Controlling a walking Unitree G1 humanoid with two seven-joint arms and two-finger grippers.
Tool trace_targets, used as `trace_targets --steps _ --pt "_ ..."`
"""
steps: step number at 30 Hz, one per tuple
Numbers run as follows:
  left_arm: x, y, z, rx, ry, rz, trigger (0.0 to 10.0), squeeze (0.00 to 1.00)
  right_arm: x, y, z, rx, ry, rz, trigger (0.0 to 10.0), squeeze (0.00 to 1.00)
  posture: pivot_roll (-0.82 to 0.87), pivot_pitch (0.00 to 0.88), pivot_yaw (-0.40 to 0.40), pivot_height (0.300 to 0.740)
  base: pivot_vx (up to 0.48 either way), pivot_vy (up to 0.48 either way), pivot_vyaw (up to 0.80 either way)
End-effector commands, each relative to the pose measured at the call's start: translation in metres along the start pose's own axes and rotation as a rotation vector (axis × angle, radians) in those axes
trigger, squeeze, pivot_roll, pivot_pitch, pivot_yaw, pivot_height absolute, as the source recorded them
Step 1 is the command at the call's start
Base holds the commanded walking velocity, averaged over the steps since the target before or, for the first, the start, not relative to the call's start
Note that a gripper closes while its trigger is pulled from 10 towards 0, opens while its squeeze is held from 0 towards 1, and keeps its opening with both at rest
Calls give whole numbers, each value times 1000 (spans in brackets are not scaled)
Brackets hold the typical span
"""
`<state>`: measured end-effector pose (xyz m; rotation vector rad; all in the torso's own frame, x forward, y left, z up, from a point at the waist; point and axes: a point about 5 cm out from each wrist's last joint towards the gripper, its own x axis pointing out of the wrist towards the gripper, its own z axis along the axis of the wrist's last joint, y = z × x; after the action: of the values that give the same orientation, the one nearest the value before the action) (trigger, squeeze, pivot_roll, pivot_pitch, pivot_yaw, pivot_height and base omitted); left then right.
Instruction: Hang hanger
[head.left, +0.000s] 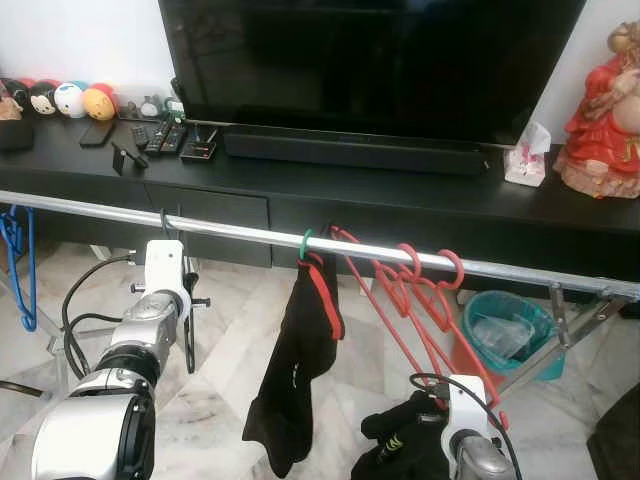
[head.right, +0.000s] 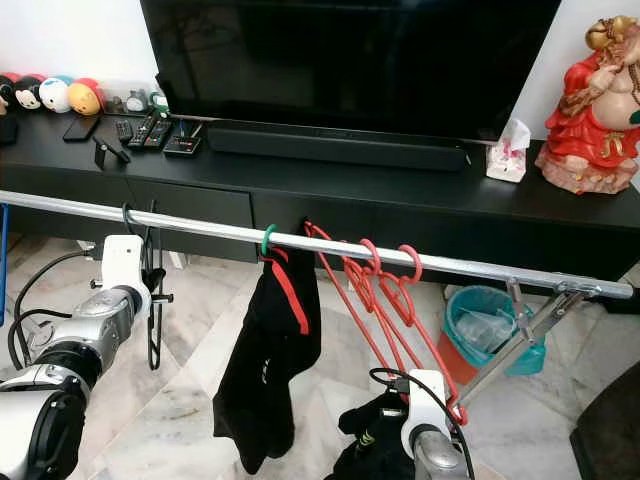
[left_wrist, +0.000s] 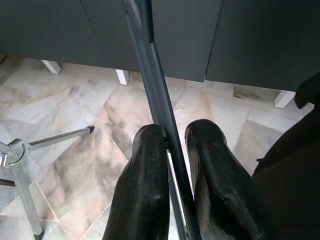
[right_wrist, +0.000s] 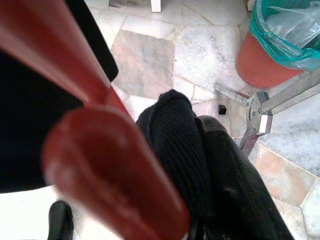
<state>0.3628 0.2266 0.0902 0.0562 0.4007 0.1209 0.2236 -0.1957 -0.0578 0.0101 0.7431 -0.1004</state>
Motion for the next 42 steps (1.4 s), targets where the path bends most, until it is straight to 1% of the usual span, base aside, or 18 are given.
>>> trace_targets --steps 1,2,3,4,10,24,28,29,30,33,34,35,36,37,39,40,41,42 --pt "-1 4 -7 17 20 17 10000 0 0 -4 3 5 -16 -12 10000 0 52 0 -42 740 0 0 0" --pt "-1 5 -8 14 18 26 4314 0 0 -4 3 4 -16 -11 10000 0 52 0 -43 740 0 0 0" --pt "-1 5 -8 14 18 26 4314 0 0 -4 3 4 -16 -11 10000 0 52 0 -43 740 0 0 0" --pt "-1 5 -8 13 15 32 0 0 0 -5 3 3 -15 -11 10000 0 52 0 -45 740 0 0 0" --pt "-1 7 -8 8 10 45 0 0 0 -5 3 3 -15 -11 10000 0 52 0 -45 740 0 0 0" --pt "-1 7 -4 3 -14 47 0 0 0 -5 4 4 -16 -11 10000 0 53 0 -44 740 0 0 0" --pt "-2 4 5 -6 -100 19 0 0 0 -5 3 6 -16 -13 10000 0 55 0 -44 740 0 0 0" --pt "-2 2 7 7 -126 -9 0 0 0 -5 3 7 -17 -13 10000 0 56 0 -42 740 0 0 0" --pt "-3 2 7 21 -145 -22 0 0 0 -5 3 7 -17 -14 10000 0 57 0 -40 740 0 0 0" --pt "-7 4 2 18 -172 -46 0 0 0 -5 2 6 -17 -14 10000 0 54 0 -38 740 0 0 0" --pt "-11 5 -7 21 -187 -65 588 0 -1 -5 1 7 -16 -14 10000 0 57 0 -39 740 0 0 0" --pt "-14 5 -12 23 -194 -83 9255 0 -1 -5 1 7 -16 -14 10000 0 59 0 -40 740 0 0 0" --pt "-18 4 -18 26 -202 -102 10000 0 -1 -5 1 7 -15 -14 10000 0 60 0 -40 740 0 0 0" --pt "-20 4 -22 26 -206 -113 10000 0 -1 -5 0 7 -15 -14 10000 0 60 0 -40 740 0 0 0" --pt "-32 7 -37 27 -233 -129 10000 0 -1 -5 0 6 -16 -14 10000 0 65 0 -45 740 0 0 0" --pt "-32 7 -37 27 -233 -129 10000 0 -1 -5 0 6 -16 -14 10000 0 65 0 -45 740 0 0 0" --pt "-42 11 -50 41 -252 -117 10000 0 -1 -6 0 8 -22 -17 10000 0 73 0 -50 740 0 0 0" --pt "-46 13 -56 36 -256 -103 10000 0 -2 -7 0 12 -28 -21 10000 0 70 0 -52 740 0 0 0"
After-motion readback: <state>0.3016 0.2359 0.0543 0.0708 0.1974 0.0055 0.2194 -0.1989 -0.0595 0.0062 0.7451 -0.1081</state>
